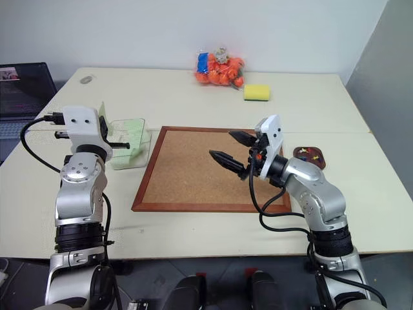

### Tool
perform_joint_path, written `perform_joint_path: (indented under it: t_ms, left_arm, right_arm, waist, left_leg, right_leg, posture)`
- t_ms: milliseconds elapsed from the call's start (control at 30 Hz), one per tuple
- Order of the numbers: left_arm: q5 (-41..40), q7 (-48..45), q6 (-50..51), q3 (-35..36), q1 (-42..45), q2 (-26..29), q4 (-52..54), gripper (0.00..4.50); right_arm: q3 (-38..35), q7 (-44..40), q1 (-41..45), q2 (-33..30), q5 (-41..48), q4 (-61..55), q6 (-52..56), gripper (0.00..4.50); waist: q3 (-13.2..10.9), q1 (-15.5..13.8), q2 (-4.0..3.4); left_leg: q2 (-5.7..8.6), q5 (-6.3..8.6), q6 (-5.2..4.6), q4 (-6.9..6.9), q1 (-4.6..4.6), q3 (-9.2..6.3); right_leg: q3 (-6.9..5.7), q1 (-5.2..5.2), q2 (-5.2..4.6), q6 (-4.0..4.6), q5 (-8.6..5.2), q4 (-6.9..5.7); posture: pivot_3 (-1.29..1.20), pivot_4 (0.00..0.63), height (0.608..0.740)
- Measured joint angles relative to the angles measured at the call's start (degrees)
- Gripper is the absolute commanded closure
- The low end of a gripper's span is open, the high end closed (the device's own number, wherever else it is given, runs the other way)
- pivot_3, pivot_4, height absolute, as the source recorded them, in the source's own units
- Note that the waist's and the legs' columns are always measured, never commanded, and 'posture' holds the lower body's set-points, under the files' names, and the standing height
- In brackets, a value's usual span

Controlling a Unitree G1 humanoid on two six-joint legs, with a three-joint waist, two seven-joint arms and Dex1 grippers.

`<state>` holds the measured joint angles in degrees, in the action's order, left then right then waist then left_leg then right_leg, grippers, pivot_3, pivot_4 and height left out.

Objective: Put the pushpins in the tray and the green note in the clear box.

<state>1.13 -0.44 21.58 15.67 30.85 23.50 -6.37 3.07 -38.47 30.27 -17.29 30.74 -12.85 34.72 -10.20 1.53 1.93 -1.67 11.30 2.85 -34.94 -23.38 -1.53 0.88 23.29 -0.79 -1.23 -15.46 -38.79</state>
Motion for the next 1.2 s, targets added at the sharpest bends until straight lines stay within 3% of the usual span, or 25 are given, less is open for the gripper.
perform_joint_path:
  t_ms: [567, 867, 1200]
  left_arm:
    - [-2.4, 1.05, 0.69, 0.56, 0.05, -0.66, -1.57, 0.15]
    - [-5.24, -1.5, 5.54, -0.31, 0.1, -2.36, -3.64, 0.02]
    - [-3.9, -2.31, 3.16, -2.1, -0.52, -1.36, -3.05, 0.02]
  right_arm:
    - [-0.21, 1.22, -0.04, -0.47, -0.11, -0.34, 0.94, 0.0]
    - [-0.52, 2.41, -0.03, -0.48, -0.11, -0.39, 1.09, 0.0]
    - [-0.82, 2.54, -0.04, -0.48, -0.11, -0.55, 1.17, 0.0]
  waist:
    - [0.0, 0.02, 0.0]
    - [-0.01, 0.04, 0.02]
    - [-0.01, 0.16, 0.02]
  left_leg:
    - [0.0, 0.0, 0.0, -0.01, 0.0, 0.01]
    - [0.01, 0.0, 0.0, -0.01, 0.0, 0.01]
    - [0.0, 0.0, 0.0, -0.01, 0.01, 0.0]
  right_leg:
    - [0.0, 0.0, -0.01, 0.02, 0.01, -0.02]
    - [0.0, 0.0, -0.01, 0.02, 0.01, -0.04]
    - [0.01, 0.01, 0.0, 0.04, 0.02, -0.05]
  posture:
    - [0.0, 0.15, 0.74]
    - [0.0, 0.15, 0.74]
    - [0.0, 0.15, 0.74]
